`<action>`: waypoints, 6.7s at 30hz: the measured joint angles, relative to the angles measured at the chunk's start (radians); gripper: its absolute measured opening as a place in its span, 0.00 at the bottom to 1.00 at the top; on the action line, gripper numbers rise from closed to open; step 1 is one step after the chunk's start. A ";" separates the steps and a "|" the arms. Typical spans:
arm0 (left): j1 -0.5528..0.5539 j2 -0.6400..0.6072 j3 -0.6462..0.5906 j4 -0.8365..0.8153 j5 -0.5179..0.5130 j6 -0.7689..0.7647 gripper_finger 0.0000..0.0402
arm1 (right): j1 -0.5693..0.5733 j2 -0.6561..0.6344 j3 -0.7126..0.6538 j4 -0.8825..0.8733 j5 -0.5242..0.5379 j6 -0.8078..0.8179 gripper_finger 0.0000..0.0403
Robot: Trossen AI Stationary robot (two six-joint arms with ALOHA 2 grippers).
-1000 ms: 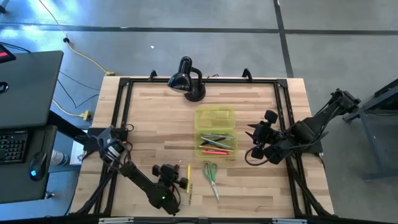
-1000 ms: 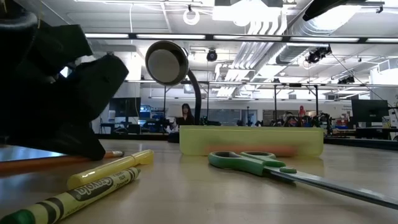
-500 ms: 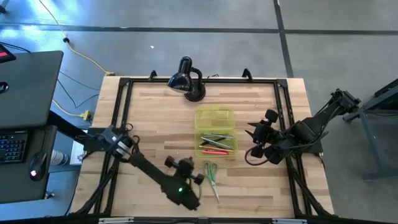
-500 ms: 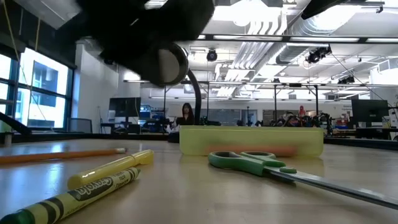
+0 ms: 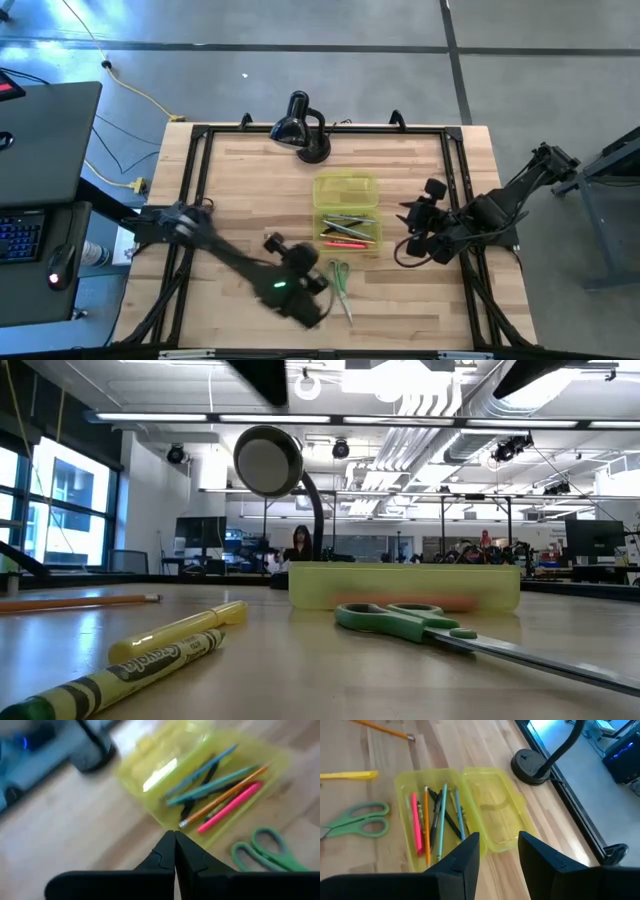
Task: Pick & place school supplies into a supply box
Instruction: Put the yellow pencil into the yellow supply box, then put the green scissors into the yellow supply box
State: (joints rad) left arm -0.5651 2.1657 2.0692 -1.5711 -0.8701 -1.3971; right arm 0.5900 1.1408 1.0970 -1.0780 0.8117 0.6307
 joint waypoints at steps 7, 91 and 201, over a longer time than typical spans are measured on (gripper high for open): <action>-0.187 -0.244 -0.151 0.003 -0.237 -0.056 0.06 | 0.000 -0.003 -0.096 0.034 0.029 -0.002 0.28; -0.274 -0.182 -1.460 1.238 -0.279 -0.436 0.42 | -0.008 -0.005 -0.212 0.544 -0.133 -0.274 0.28; 0.526 -0.018 -0.874 2.219 0.729 1.179 0.38 | -0.008 -0.004 -0.213 0.556 -0.217 -0.344 0.28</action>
State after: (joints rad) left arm -0.0391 2.1474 1.1949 0.6482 -0.1407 -0.2180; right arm 0.5819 1.1366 0.8845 -0.5224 0.5950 0.2867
